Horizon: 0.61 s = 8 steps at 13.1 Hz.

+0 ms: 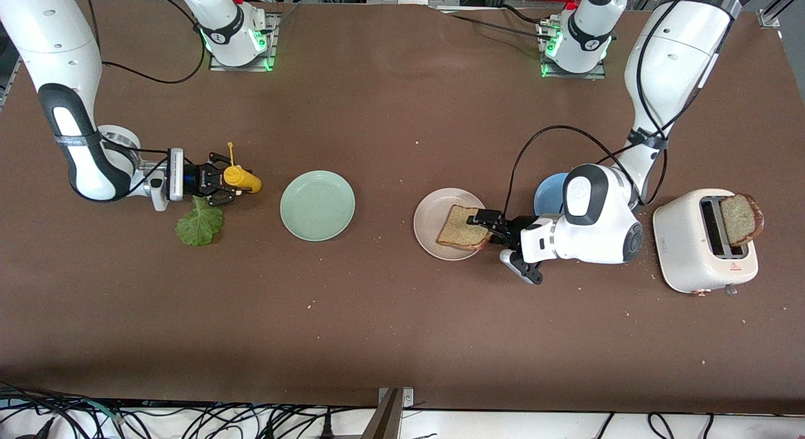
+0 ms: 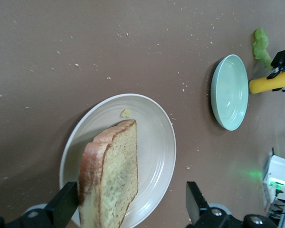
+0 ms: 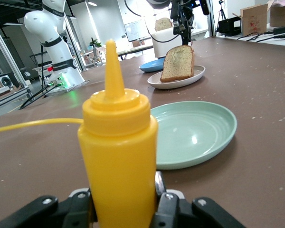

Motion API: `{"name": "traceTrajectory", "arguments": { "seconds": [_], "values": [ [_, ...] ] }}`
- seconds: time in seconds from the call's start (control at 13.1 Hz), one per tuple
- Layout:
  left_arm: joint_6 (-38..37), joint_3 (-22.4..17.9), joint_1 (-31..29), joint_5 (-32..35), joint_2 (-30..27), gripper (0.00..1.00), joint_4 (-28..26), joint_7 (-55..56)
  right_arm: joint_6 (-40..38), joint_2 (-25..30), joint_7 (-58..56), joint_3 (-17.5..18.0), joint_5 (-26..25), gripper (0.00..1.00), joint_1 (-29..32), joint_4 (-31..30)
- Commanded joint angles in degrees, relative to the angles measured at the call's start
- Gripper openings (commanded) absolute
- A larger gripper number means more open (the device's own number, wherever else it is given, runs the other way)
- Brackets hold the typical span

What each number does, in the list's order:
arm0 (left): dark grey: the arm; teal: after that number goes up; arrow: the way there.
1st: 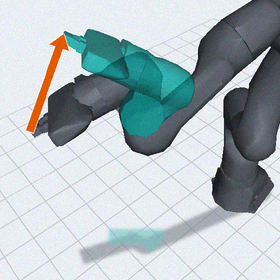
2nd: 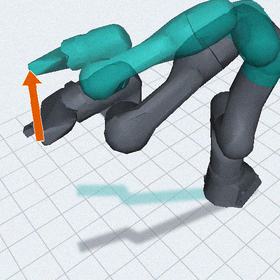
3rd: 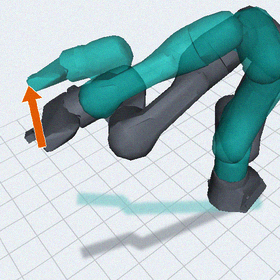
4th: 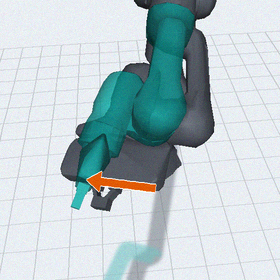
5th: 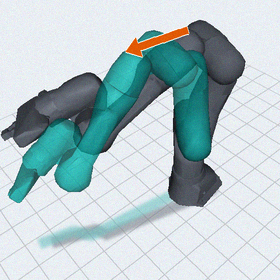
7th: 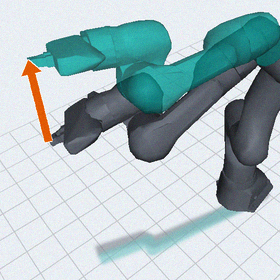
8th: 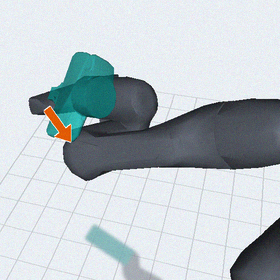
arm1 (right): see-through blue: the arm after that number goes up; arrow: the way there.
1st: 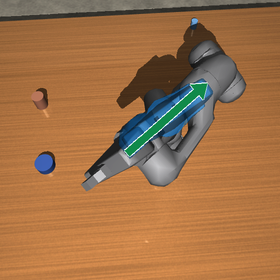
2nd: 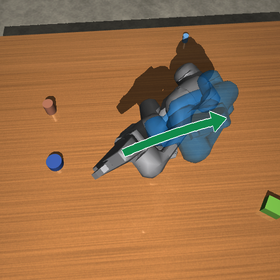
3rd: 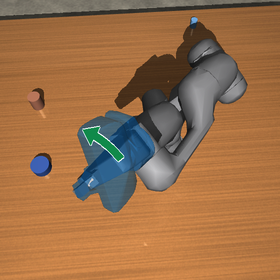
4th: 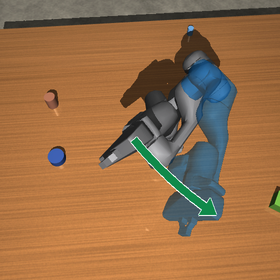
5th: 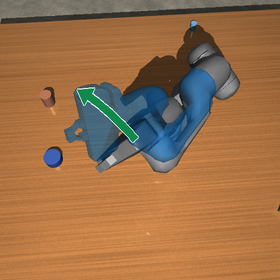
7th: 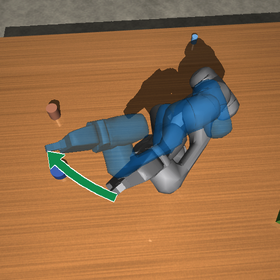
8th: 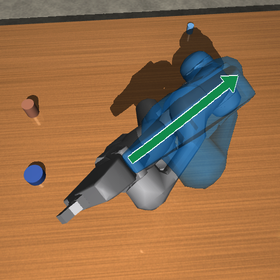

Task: Make sandwich in beige plate with both arms
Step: 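Carry the mustard over the bread while the left gripper returns to the toaster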

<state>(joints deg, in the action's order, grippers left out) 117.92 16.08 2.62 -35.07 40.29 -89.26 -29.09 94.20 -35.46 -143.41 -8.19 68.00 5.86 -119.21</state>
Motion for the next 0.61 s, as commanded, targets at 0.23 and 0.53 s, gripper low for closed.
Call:
{"name": "traceTrajectory", "arguments": {
  "seconds": [0.23, 0.53],
  "values": [
    [-5.8, -0.4, -0.2, 13.2, -8.7, 1.0, -0.6, 12.8, 7.7, 3.8, 10.3, 0.2, 0.8, 0.0, -6.6, 8.2],
    [-10.3, -1.0, -1.3, 19.8, -14.4, 1.0, -0.3, 17.7, 22.9, 6.8, 19.7, 0.1, 0.3, 0.0, -15.9, 10.4]
  ]
}}
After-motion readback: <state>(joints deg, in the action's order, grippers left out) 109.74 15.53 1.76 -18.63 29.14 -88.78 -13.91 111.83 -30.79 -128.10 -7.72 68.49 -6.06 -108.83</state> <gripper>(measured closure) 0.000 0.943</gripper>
